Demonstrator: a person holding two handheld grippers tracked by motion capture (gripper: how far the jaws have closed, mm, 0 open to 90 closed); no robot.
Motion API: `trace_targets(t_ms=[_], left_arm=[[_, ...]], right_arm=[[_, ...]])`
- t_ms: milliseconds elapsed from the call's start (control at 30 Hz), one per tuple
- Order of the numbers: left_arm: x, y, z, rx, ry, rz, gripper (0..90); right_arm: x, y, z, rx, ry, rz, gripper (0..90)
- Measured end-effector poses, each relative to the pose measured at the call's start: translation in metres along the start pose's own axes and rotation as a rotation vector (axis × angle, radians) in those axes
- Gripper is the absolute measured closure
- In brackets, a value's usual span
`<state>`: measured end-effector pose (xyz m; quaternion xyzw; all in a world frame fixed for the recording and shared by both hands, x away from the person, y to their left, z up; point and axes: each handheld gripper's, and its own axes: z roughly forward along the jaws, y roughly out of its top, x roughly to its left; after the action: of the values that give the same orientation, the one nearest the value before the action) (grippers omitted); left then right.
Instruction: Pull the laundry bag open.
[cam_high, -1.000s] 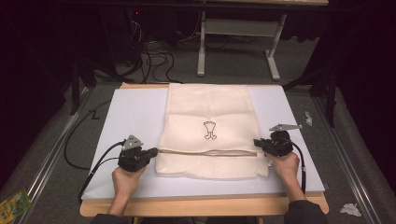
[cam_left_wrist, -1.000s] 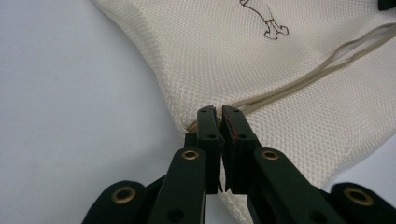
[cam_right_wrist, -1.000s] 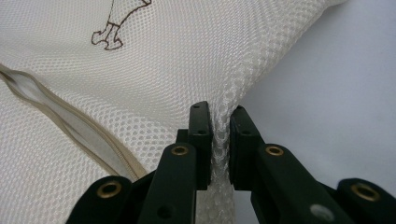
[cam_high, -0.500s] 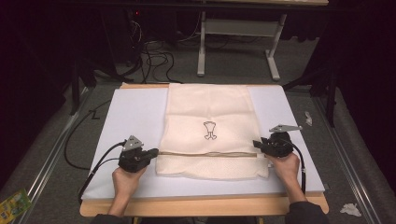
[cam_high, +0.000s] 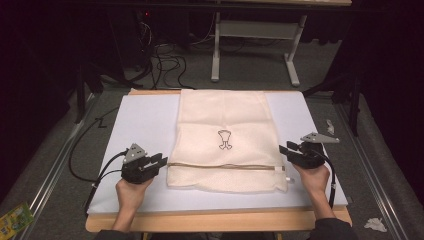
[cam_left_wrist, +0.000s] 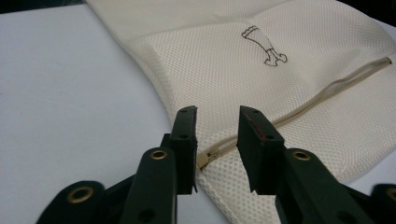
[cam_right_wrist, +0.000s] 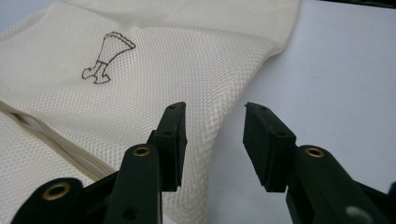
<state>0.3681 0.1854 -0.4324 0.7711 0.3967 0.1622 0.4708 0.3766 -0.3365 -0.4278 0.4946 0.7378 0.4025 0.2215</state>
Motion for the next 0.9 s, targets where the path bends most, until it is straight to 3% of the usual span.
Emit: trace_targets(t_ms=[367,900], left_arm=[[0.014,0.005,-0.014,-0.035,0.077,-0.016,58.9],[0.035,0.001,-0.020,-0.054,0.138,-0.069,54.6]], right_arm=[[-0.021,-0.005,-0.020,-0.067,-0.018,0.073,61.3],[-0.049,-0.015,-0.032,-0.110,-0.042,0.148,61.3]])
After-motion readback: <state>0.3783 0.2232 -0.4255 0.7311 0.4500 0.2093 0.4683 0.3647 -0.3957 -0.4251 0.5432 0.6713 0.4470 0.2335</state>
